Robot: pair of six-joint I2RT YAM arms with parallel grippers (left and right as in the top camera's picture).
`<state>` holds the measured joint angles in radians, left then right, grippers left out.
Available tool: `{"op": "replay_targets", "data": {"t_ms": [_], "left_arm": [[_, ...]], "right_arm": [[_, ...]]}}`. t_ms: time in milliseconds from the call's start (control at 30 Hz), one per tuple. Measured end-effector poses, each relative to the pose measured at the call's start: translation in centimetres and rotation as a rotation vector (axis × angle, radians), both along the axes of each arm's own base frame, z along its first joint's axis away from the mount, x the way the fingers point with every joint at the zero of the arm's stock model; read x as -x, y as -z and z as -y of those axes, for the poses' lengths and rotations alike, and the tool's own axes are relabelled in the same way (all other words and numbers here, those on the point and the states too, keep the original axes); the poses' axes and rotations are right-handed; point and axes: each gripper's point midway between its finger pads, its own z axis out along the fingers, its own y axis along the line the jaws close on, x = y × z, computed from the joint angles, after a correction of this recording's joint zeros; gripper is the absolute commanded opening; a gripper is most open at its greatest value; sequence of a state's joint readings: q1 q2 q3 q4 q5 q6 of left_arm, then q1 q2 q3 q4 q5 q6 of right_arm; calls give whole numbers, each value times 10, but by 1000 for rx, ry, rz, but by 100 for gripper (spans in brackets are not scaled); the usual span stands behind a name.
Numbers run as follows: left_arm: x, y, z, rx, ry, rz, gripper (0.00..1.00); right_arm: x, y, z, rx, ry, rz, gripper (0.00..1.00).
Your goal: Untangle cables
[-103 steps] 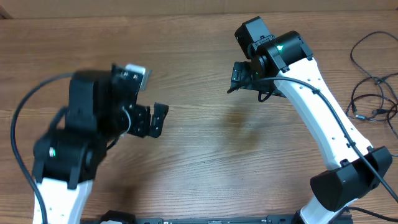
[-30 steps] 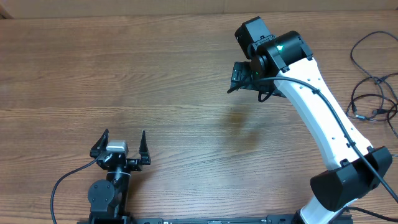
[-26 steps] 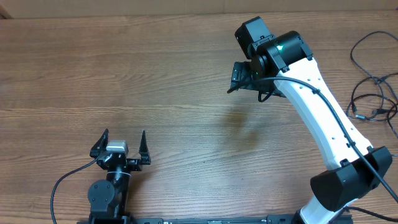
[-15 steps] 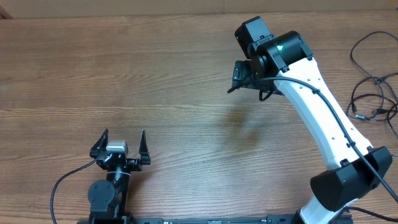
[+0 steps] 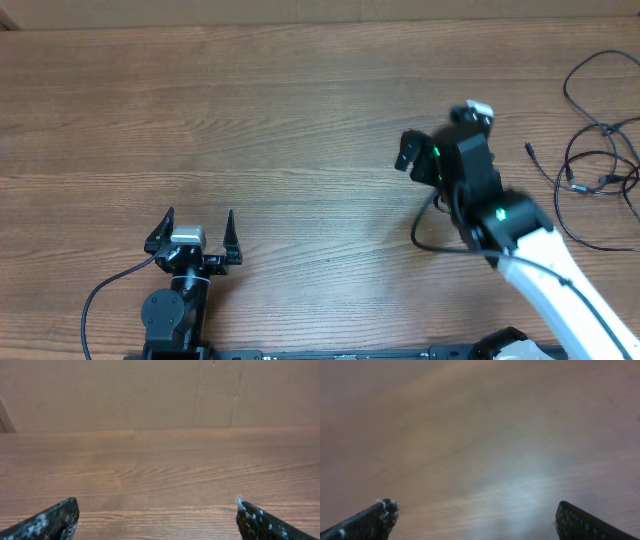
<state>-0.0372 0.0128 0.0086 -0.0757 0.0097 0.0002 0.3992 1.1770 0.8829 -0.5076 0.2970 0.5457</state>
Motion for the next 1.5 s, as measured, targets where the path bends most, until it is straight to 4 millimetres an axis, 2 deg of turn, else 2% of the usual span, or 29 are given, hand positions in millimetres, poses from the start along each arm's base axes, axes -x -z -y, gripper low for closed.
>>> {"op": "replay_targets", "data": {"t_ms": [100, 233, 267, 333, 367, 467, 533, 633, 700, 833, 933, 1033, 1100, 1300, 1500], "left_arm": [[0, 0, 0, 0, 0, -1, 100], [0, 0, 0, 0, -1, -1, 100], [0, 0, 0, 0, -1, -1, 100], [0, 1, 0, 0, -1, -2, 100], [0, 0, 0, 0, -1, -2, 100], [0, 0, -1, 0, -4, -1, 100], [0, 0, -1, 0, -4, -1, 100], [0, 0, -1, 0, -4, -2, 100], [0, 1, -1, 0, -4, -2, 100], [0, 0, -1, 0, -4, -2, 100], [0, 0, -1, 0, -4, 0, 100], [0, 0, -1, 0, -5, -1, 100], [0, 0, -1, 0, -5, 0, 100], [0, 0, -1, 0, -5, 0, 100], [0, 0, -1, 0, -5, 0, 100]], "right_arm": [[2, 13, 19, -59, 48, 142, 100], [10, -1, 29, -140, 67, 349, 100], [17, -12, 32, -181, 66, 452, 100], [25, -16, 34, -210, 62, 524, 100], [35, -17, 37, -239, 58, 603, 100], [51, -7, 42, -269, 57, 684, 100], [59, 7, 46, -266, 62, 677, 100], [62, 4, 50, -264, 75, 689, 100], [64, 10, 59, -248, 95, 665, 100], [74, 35, 81, -207, 149, 566, 100], [82, 42, 91, -165, 148, 540, 100], [86, 32, 93, -93, 83, 586, 100], [90, 11, 96, -16, 35, 678, 100], [92, 6, 90, 117, -92, 703, 100], [92, 6, 85, 150, -136, 707, 100]]}}
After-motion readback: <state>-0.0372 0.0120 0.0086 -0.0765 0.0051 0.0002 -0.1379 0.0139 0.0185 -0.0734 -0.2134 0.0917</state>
